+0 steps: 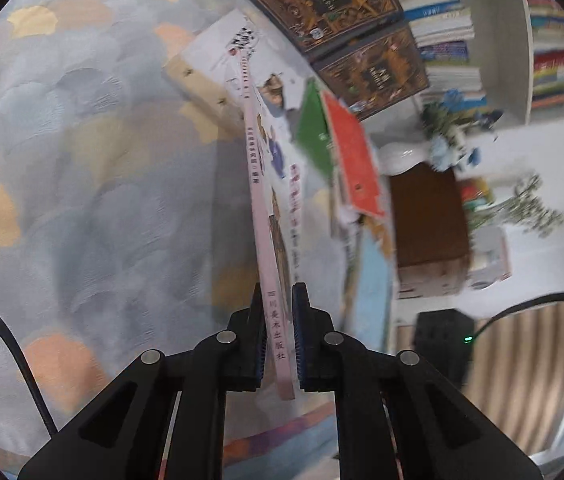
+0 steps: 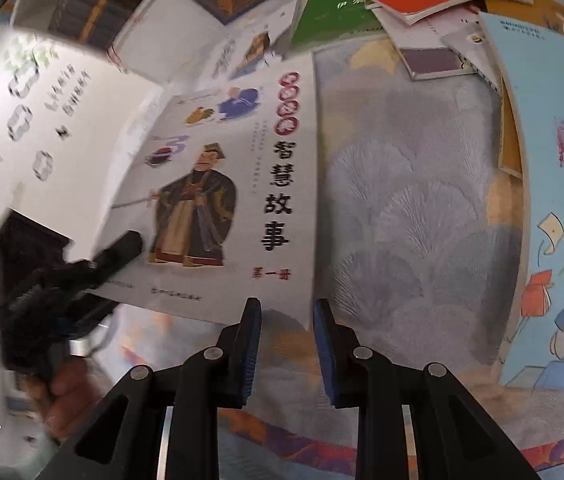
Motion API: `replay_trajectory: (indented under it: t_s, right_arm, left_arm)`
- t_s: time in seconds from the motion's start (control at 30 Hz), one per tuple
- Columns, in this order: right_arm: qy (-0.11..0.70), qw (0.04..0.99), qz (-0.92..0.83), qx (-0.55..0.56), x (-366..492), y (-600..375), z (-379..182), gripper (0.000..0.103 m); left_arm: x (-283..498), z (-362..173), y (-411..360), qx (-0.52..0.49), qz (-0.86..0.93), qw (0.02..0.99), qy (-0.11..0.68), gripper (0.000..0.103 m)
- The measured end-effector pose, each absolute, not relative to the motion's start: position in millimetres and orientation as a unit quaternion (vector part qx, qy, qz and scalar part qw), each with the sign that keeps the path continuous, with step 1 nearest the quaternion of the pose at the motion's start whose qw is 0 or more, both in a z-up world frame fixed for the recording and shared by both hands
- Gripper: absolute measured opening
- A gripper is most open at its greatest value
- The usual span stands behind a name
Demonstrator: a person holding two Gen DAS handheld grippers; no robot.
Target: Organize books
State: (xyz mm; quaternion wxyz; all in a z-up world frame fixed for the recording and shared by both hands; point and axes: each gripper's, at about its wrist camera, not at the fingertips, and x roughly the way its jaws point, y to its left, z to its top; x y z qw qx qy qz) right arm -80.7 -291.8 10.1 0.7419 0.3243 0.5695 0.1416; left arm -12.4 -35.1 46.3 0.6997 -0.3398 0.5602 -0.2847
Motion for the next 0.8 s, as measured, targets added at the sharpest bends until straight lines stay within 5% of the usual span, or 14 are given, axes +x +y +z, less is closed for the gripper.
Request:
replay_trajectory:
  t_s: [0.07,0.4,0.6,0.8]
  right_arm:
    - [0.559,0.727,0.160,0.366,-76,-300,9,0.055]
    - [0.534,0.612,0.218,0.541,-55,-313,-44,0.056]
    - [0.525,0.648,0.213,0.508,-42,-309,-32,0.022]
    - [0.529,0.772,0.182,0.303,-45,-282,30,0.018]
  left_arm:
    - [-7,45,-35,-0.376,-0.292,0.678,0.560,0.008]
    - [-2,36,-27,-0.453,-0.257,0.643,0.561,0.008]
    - [6,35,-22,-0.411,-0.240,0.663,0.578,0.008]
    - [17,42,-34,-0.260,-0.247,0.713,0.603,0.009]
